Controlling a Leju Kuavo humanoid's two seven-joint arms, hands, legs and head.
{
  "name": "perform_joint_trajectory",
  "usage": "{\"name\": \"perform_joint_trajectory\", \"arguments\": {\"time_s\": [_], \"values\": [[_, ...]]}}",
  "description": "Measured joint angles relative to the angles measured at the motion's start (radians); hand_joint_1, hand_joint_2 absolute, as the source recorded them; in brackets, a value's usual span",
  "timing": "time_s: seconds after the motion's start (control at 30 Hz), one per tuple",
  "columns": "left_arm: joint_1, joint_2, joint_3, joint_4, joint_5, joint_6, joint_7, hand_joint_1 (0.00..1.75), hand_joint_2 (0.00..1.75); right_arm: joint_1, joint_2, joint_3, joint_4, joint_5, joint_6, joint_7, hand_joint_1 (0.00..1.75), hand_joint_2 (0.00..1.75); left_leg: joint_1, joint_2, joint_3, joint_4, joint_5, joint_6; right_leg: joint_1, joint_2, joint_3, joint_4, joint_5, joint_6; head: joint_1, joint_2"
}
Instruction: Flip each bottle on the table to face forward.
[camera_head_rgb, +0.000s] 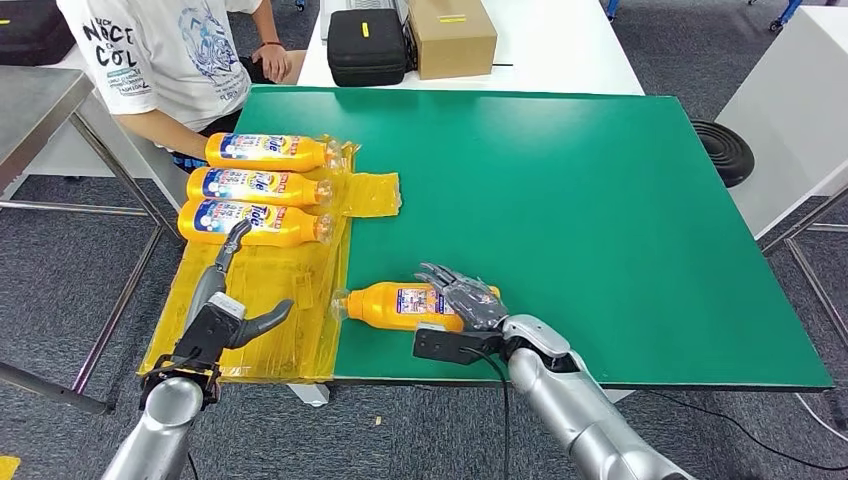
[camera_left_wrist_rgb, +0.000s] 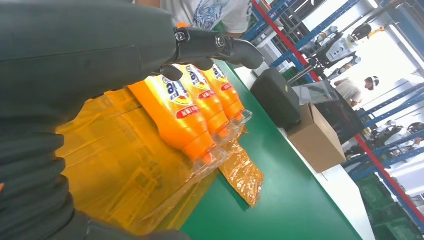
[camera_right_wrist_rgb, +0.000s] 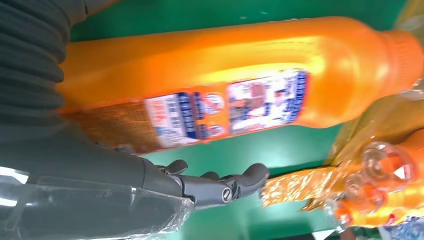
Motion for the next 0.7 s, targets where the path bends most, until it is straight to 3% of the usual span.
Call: {"name": "perform_joint_trajectory", "arguments": {"time_s": [0.27,0.7], "values": [[0.009,0.000,0.004,-0.004,0.001,-0.009,0.000,0.00,1.75,0.062,-0.037,-0.025,-0.096,0.017,-0.001,0.050,0.00,1.75,0.000,0.000,0.000,0.000,0.000,0.000,0.000,0.000,0.000,0.000,0.000,0.000,0.000,0.000],[0.009,-0.001,0.004,-0.004,0.001,-0.010,0.000,0.00,1.75,0.070,-0.044,-0.052,-0.107,0.042,0.001,0.068,0.00,1.75,0.000,0.000,0.000,0.000,0.000,0.000,0.000,0.000,0.000,0.000,0.000,0.000,0.000,0.000]]}}
